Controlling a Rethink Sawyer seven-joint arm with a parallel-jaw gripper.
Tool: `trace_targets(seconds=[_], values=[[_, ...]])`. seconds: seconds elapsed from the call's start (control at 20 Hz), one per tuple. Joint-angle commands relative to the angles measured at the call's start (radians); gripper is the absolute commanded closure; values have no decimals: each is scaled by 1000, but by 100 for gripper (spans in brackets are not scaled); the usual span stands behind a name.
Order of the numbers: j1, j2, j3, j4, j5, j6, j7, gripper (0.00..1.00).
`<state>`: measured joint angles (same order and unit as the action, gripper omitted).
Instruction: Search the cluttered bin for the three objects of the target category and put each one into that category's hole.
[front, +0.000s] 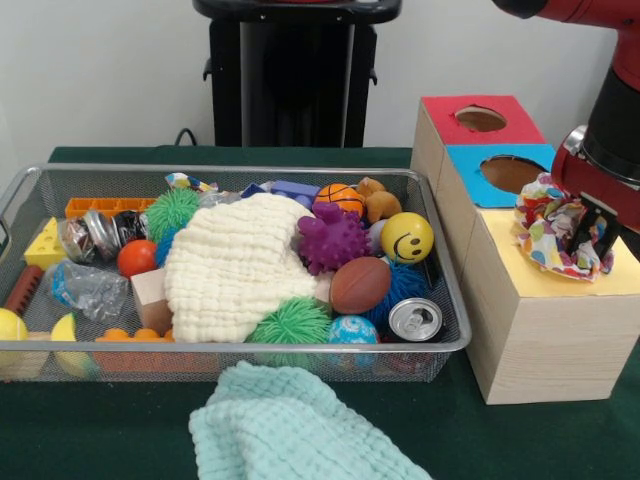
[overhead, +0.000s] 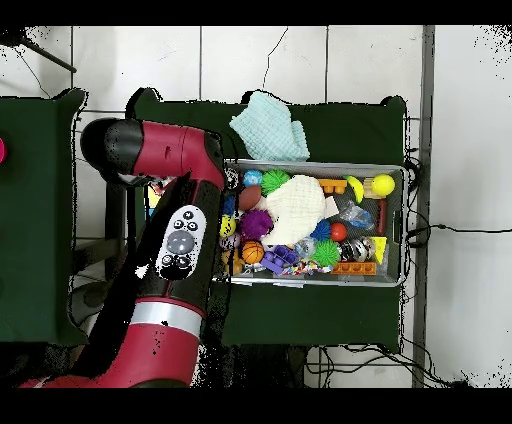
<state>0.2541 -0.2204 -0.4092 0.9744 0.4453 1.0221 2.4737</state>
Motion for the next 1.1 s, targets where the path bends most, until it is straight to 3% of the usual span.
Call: trace_targets(seconds=[0.05,0.4,0.65,1.1], values=[[-59,311,145,34,-102,-422,23,100],[-49,338,138,-7,-68,-419,89,100],[-58,336,145,-12,-63,-403,78,100],[-61,356,139,-16,-98,-477,61,100]])
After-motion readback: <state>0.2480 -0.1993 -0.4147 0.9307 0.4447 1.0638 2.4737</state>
